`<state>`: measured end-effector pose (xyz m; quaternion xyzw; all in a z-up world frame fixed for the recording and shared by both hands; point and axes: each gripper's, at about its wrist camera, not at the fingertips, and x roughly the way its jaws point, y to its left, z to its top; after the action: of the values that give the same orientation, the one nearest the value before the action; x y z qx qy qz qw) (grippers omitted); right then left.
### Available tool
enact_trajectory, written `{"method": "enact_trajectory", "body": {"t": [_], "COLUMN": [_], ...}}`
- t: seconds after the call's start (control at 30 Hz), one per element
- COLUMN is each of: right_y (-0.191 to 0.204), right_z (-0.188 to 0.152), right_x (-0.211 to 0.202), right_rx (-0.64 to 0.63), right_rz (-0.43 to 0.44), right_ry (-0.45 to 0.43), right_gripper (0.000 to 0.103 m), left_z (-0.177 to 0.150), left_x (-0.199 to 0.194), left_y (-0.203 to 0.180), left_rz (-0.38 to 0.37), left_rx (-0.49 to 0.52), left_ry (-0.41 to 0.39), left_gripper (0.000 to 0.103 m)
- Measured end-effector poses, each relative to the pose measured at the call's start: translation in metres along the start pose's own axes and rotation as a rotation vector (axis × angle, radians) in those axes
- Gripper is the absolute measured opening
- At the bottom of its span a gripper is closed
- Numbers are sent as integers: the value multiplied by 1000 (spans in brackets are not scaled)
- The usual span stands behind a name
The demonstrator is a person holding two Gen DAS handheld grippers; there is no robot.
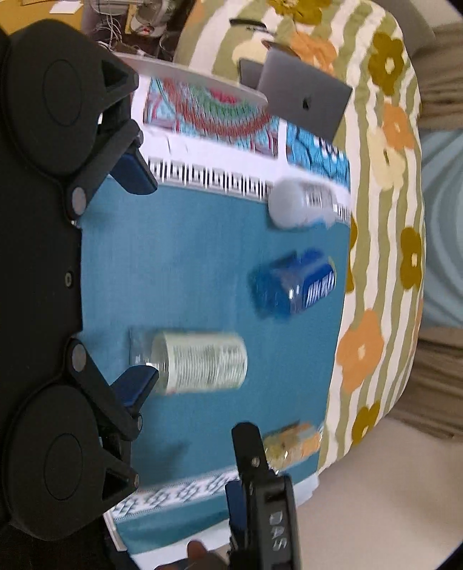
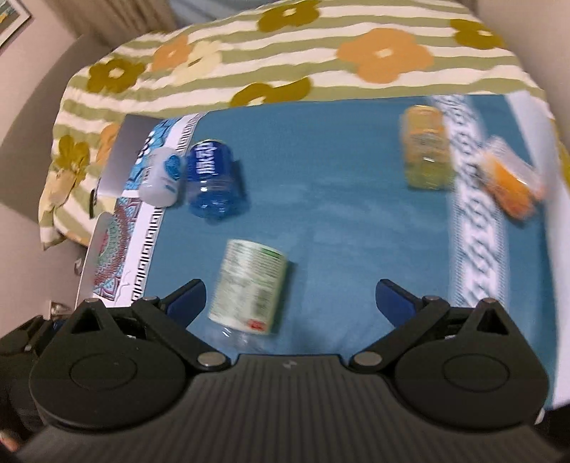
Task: Flip cup upright
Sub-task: 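Grasp the cup body with the right tool while the left tool releases it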
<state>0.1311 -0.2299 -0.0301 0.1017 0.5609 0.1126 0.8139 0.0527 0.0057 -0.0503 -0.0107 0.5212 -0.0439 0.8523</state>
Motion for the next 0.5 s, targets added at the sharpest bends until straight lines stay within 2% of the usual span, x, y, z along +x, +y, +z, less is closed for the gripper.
{"method": "enact_trajectory", "body": {"t": [0.13, 0.27, 0.37, 0.5], "right_y": [18, 20, 17, 12], "right_z": [20, 34, 41, 41], "right_x": [41, 85, 107, 124], "right_rx": [-5, 87, 130, 183], "right_rz": [48, 78, 70, 68], "right_ry": [93, 203, 245, 289], "right_gripper": [103, 103, 103, 94], "left_z": [-5, -10, -12, -15], "left_x": [3, 11, 15, 19], "left_y": [24, 43, 53, 62], "left_rz": [-4, -13, -16, -18], "left_rx": [-27, -66, -78, -88], "left_ry": [-4, 14, 28, 43], "left_gripper": [103, 103, 103, 103]}}
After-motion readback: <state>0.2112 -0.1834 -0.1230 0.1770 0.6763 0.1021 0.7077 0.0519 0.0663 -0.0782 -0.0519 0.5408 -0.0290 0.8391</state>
